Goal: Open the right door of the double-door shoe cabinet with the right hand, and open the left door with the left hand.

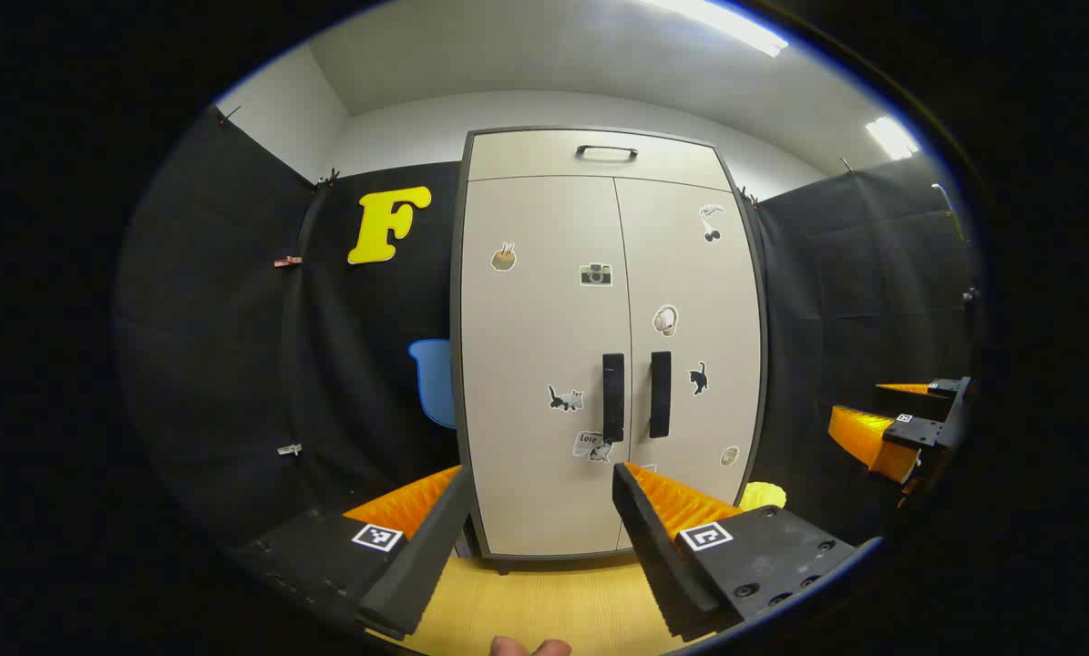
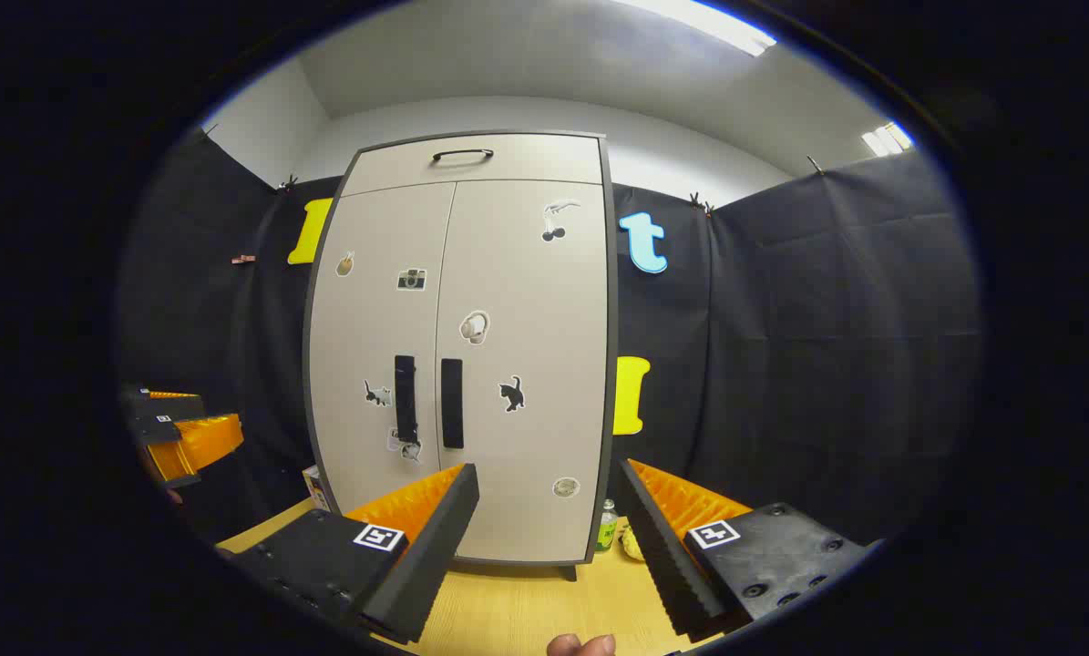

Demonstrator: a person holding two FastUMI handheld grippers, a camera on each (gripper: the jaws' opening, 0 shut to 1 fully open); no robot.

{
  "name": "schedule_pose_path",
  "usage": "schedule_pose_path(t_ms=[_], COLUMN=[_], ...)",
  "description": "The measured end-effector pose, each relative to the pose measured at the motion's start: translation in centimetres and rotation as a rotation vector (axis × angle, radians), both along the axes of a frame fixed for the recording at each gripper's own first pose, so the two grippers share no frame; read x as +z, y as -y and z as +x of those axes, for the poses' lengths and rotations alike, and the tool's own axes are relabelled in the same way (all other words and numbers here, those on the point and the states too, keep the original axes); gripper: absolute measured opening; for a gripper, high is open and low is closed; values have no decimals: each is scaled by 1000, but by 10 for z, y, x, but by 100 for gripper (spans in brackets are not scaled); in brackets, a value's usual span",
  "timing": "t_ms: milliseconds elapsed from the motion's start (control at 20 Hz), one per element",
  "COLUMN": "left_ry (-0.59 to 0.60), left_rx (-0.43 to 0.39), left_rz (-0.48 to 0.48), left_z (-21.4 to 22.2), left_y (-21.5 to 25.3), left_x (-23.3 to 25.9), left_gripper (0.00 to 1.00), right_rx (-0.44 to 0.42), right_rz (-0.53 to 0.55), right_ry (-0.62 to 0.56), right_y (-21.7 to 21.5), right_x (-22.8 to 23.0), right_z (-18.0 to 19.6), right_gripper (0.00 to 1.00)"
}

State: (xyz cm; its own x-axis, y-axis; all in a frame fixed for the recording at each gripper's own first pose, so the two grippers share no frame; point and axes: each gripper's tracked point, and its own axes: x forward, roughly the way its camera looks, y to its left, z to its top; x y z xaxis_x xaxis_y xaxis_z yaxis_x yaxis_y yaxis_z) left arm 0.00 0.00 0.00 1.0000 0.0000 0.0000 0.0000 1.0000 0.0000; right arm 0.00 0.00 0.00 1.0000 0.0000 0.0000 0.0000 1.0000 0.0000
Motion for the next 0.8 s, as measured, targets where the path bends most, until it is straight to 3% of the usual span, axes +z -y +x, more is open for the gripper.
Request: schedule_pose_path(t_ms=[800], left_ry=[9], left_rx=[26], left_rz=[10], left_z=[4], left_y=[-10], left_x=[-8], left_gripper=[95], right_rx=[12], right_rz=[6], right_ry=[-20], right_y=[-7], right_x=[-7], right_z=[3], right_gripper=[97])
